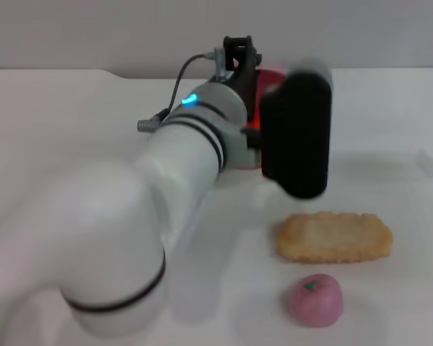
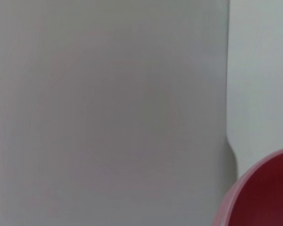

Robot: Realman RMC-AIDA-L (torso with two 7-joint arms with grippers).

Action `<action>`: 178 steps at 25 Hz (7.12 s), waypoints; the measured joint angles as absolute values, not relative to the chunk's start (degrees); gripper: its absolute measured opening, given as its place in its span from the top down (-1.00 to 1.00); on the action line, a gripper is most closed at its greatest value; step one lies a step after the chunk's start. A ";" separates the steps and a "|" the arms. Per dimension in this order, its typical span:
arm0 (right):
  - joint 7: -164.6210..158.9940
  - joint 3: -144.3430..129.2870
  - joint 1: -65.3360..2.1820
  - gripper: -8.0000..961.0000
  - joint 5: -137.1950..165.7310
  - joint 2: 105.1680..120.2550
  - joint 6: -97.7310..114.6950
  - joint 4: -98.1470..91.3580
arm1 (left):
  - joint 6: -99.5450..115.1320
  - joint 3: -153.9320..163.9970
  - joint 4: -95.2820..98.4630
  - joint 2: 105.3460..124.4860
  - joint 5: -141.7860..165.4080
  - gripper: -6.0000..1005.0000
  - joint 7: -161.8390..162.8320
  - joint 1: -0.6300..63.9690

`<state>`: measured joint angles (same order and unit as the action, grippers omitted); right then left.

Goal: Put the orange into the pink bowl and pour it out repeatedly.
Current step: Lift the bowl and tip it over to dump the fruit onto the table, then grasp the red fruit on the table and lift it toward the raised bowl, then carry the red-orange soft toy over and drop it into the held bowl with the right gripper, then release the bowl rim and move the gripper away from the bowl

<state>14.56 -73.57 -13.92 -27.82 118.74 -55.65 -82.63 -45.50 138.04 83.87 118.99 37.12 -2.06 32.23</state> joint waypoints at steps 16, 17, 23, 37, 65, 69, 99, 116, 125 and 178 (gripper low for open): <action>14.92 -73.79 -16.12 -0.24 -28.90 118.78 -56.47 -80.86 | -44.49 148.67 76.59 119.08 69.23 0.82 2.57 28.78; 14.93 -73.79 -16.25 -0.24 -28.91 118.79 -56.50 -80.64 | -44.37 148.70 76.19 119.08 69.57 0.82 2.48 28.78; 15.06 -73.76 -16.71 -0.25 -29.42 118.85 -56.49 -79.74 | -44.28 147.17 76.48 119.12 71.30 0.81 11.76 28.78; 28.62 -76.59 -18.86 -0.28 -50.25 118.91 -55.46 -78.37 | -63.53 109.35 86.31 118.35 8.02 0.81 11.03 36.06; 27.16 -102.26 -42.27 -0.31 -62.74 119.44 -45.18 -49.93 | -75.11 87.29 80.54 117.78 -0.98 0.79 5.57 33.14; 27.13 -103.52 -43.38 -0.31 -63.56 119.50 -44.80 -47.82 | -75.11 87.42 80.19 117.79 -1.01 0.79 5.21 33.70; 24.20 -106.20 -38.49 0.76 -58.33 118.79 -46.01 -57.33 | -75.57 88.35 80.07 118.01 -1.59 0.77 5.09 34.05; 17.87 -95.77 -22.03 0.88 -41.88 119.02 -61.52 -101.04 | -75.60 92.77 79.98 118.17 -8.70 0.76 3.32 34.16; 18.04 -97.22 -21.36 0.86 -41.46 119.14 -61.84 -102.33 | -74.32 99.55 80.30 118.50 -15.17 0.76 3.49 38.45; 20.92 -97.87 -8.26 -0.19 -26.11 119.19 -29.88 -95.36 | -71.47 99.19 70.93 118.41 -27.29 0.73 1.53 40.03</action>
<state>20.92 -97.87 -8.26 -26.11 119.19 -29.88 -95.36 -71.47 99.19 70.93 118.41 -27.29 1.53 40.03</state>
